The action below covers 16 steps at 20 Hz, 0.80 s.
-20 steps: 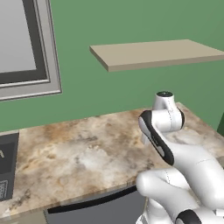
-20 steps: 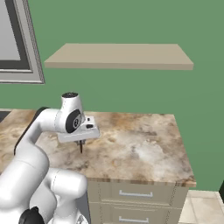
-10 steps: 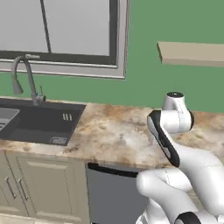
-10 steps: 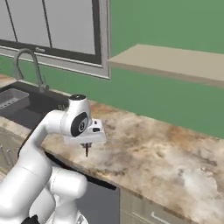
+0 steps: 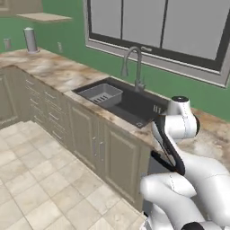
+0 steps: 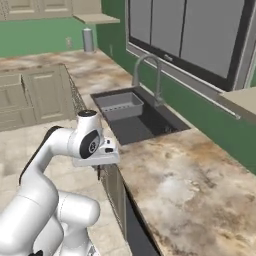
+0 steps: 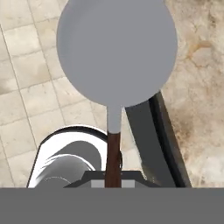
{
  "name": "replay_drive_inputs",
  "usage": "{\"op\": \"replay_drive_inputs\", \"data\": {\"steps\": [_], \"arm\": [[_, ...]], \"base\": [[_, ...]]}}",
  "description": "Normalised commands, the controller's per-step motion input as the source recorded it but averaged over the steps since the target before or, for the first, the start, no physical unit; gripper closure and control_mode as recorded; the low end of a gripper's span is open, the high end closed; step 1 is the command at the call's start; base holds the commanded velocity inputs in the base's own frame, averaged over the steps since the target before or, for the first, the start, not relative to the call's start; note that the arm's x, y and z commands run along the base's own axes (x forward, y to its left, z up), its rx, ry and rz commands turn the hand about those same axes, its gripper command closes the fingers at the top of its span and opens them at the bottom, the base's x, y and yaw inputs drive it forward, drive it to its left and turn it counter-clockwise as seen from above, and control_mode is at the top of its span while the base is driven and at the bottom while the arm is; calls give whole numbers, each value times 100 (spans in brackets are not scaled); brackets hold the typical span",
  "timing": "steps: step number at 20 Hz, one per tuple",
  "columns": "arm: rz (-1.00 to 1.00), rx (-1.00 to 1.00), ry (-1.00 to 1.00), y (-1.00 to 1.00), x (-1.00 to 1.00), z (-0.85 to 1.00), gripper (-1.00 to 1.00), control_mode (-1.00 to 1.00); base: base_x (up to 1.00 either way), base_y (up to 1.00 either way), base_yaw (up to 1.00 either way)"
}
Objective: Organize the utensils by type. Pick up the wooden spoons from the counter and place them in the open cabinet. Then pick up the metallic utensils from the counter and place them in the open drawer.
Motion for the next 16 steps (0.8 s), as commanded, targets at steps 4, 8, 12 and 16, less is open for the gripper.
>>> {"op": "replay_drive_inputs", "data": {"steps": [4, 8, 12, 16], "arm": [[0, 0, 0, 0, 0, 0, 100, 100], [0, 0, 0, 0, 0, 0, 100, 100], [0, 0, 0, 0, 0, 0, 100, 100], [0, 0, 0, 0, 0, 0, 100, 100]], "base": [[21, 20, 82], [46, 23, 71], [81, 24, 45], [100, 28, 26]]}}
